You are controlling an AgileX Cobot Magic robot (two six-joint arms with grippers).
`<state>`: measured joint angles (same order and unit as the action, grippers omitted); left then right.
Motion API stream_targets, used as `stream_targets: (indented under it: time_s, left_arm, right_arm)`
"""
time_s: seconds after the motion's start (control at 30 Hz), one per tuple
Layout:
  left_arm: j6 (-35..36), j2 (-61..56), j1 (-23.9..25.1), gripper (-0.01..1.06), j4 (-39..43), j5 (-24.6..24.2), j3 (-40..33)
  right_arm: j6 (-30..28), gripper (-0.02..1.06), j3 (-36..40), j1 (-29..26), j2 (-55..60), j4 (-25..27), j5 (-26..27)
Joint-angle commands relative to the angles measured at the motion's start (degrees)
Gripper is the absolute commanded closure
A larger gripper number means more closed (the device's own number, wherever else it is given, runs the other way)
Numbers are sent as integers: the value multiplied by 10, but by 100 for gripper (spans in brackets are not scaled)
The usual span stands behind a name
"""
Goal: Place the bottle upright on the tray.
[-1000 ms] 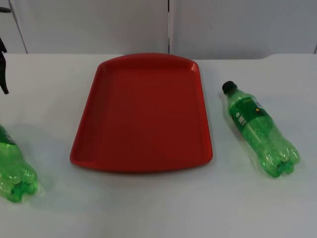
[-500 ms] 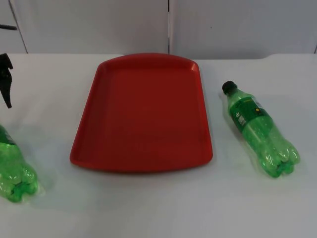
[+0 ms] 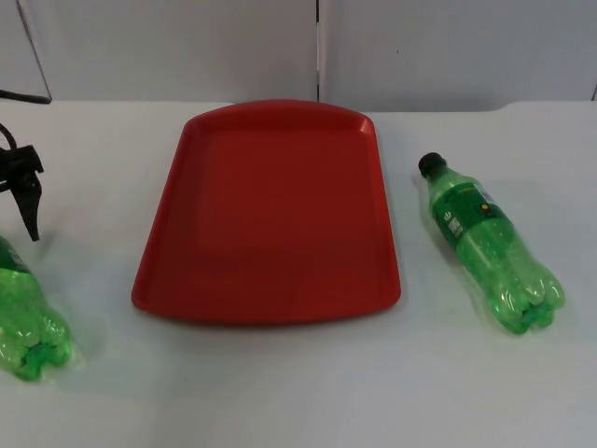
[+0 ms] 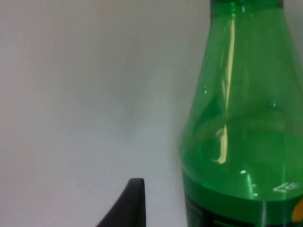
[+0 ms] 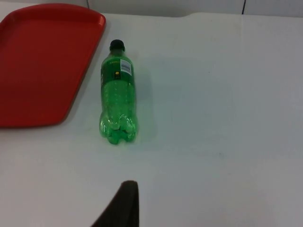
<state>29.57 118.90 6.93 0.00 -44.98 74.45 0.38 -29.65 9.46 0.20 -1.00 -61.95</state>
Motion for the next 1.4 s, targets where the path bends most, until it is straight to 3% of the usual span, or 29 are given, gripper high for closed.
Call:
stream_targets:
  time_s: [0.0, 0.57, 1.37]
  left_arm:
    - [3, 1, -3, 0, -5, 24, -5]
    - [-7, 50, -4, 0, -7, 72, -7]
    - [8, 50, -4, 0, 12, 79, -7]
  right_arm:
    - [2, -1, 1, -1, -2, 1, 2]
    - [2, -1, 1, -1, -2, 1, 2]
    - [2, -1, 1, -1, -2, 1, 2]
